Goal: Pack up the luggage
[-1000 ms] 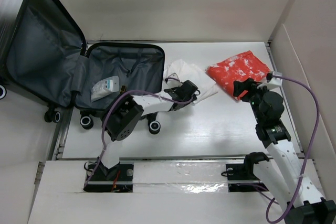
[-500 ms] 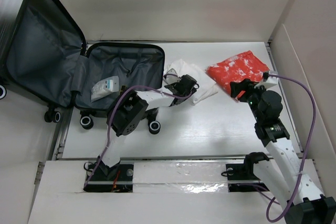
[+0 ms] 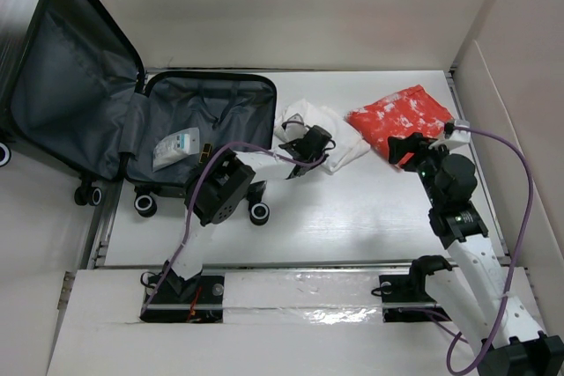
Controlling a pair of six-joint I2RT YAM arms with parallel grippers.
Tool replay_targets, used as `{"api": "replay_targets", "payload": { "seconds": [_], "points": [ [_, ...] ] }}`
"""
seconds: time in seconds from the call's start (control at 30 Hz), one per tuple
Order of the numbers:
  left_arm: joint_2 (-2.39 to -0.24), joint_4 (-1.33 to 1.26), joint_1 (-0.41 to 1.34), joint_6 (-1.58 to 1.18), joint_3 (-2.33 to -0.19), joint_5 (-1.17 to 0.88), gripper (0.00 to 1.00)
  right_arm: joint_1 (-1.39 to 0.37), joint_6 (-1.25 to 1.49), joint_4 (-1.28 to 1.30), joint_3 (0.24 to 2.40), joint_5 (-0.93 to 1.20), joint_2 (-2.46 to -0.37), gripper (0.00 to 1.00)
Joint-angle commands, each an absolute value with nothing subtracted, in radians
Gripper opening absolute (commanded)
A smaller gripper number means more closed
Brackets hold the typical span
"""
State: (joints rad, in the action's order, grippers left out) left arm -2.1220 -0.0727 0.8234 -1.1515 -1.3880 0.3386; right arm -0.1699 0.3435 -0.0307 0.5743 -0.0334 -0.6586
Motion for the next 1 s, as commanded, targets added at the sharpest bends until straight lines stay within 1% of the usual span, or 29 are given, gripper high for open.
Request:
{"api": "replay_targets", "payload": {
  "seconds": [0.0,0.1,0.2,0.33,0.4,0.5,0.53,0.57,0.63,0.67,0.73,0.8,0.87,0.9,0.97],
  "points": [
    [-2.062,-0.072,0.831,-0.967,-1.371,0.308,0.0,-0.17,0.333,-0.074,0.578,-0.058,-0.643,0.73],
    [-1.962,-0.077,0.822,-0.859,-1.371,0.304,0.0,-0.17,0.331,-0.071,0.58,-0.058,-0.643,0.73],
    [-1.869,-0.06,0.793,-0.741,-1.4,0.235,0.0,-0.17,0.333,-0.072,0.578,-0.066,-0.643,0.73],
    [-1.789,-0.002,0.691,-0.657,-1.507,0.059,0.0,-0.17,0.33,-0.071,0.581,-0.068,-0.644,0.73],
    [-1.787,0.044,0.654,-0.617,-1.567,0.012,0.0,-0.17,0.328,-0.071,0.58,-0.064,-0.644,0.73],
    [-1.833,0.141,0.562,-0.578,-1.744,-0.13,0.0,-0.17,0.327,-0.077,0.58,-0.063,-0.653,0.73],
    [-1.873,0.2,0.54,-0.572,-1.853,-0.194,0.0,-0.17,0.327,-0.077,0.581,-0.058,-0.658,0.73],
    [-1.896,0.234,0.517,-0.563,-1.911,-0.227,0.0,-0.17,0.327,-0.078,0.581,-0.054,-0.66,0.73],
    [-1.936,0.294,0.463,-0.555,-2.027,-0.276,0.0,-0.17,0.324,-0.077,0.583,-0.051,-0.663,0.73],
    [-1.969,0.336,0.448,-0.551,-2.137,-0.29,0.0,-0.17,0.322,-0.078,0.583,-0.049,-0.663,0.73],
    [-2.003,0.363,0.401,-0.558,-2.282,-0.346,0.0,-0.17,0.321,-0.083,0.58,-0.049,-0.667,0.73],
    [-2.013,0.361,0.364,-0.572,-2.353,-0.396,0.0,-0.17,0.316,-0.089,0.58,-0.035,-0.673,0.73],
    [-1.997,0.324,0.263,-0.604,-2.384,-0.486,0.0,-0.17,0.31,-0.086,0.586,-0.023,-0.681,0.73],
    [-1.985,0.305,0.262,-0.604,-2.375,-0.486,0.0,-0.17,0.308,-0.084,0.586,-0.023,-0.683,0.73],
    [-1.938,0.239,0.163,-0.621,-2.303,-0.552,0.0,-0.17,0.31,-0.087,0.586,-0.02,-0.684,0.73]
  ]
}}
